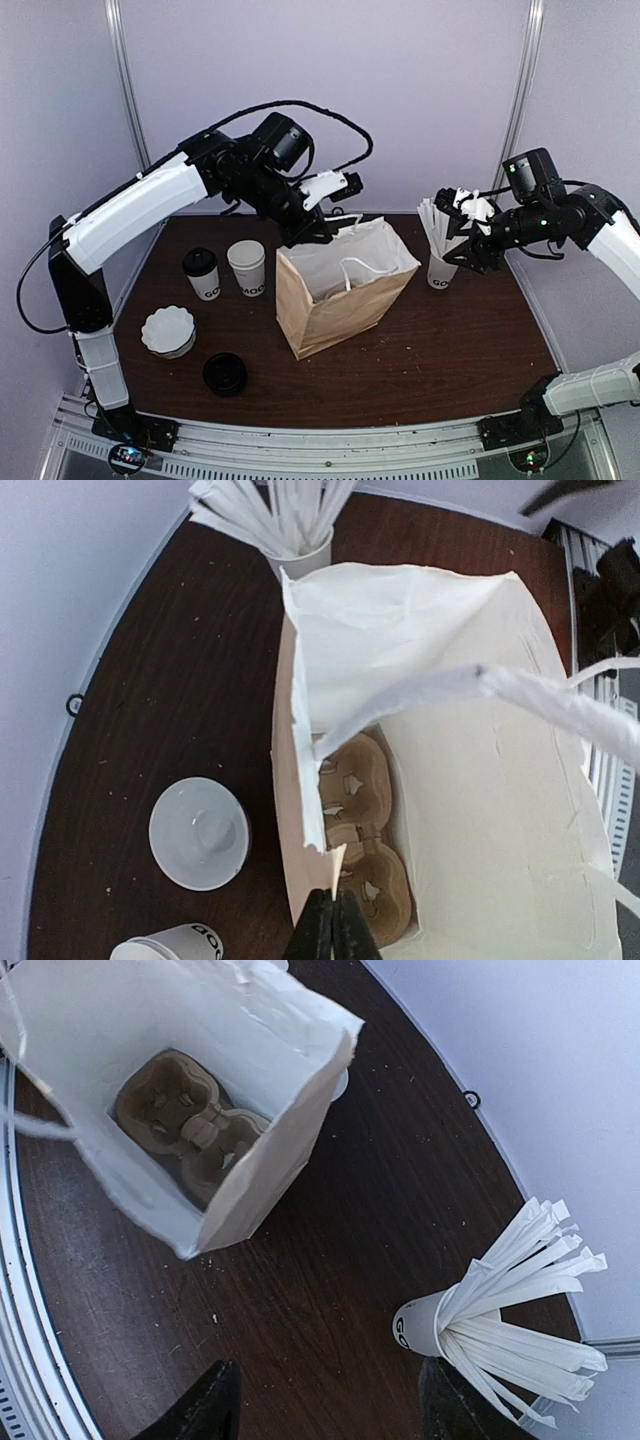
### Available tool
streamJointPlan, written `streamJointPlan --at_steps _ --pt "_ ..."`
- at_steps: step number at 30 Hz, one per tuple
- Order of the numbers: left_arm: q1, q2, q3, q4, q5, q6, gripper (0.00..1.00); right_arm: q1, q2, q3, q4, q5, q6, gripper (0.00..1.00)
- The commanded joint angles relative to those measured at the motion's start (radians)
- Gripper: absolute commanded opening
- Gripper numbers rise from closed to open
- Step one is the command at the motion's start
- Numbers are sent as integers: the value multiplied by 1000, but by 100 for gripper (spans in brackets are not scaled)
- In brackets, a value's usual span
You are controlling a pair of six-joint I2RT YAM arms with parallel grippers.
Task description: Pack the takeout coffee
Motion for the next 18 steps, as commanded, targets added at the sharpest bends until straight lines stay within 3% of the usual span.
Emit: streamJointPlan --at_steps 1,14,18 --pt "-135 -84 -91 39 -261 84 0 -24 -16 -39 65 30 26 64" --pt "-375 -302 -437 318 -391 25 0 -87 -43 -92 111 25 67 64" --pt "-436 -312 -487 337 -446 38 0 -94 -48 -104 116 19 71 64"
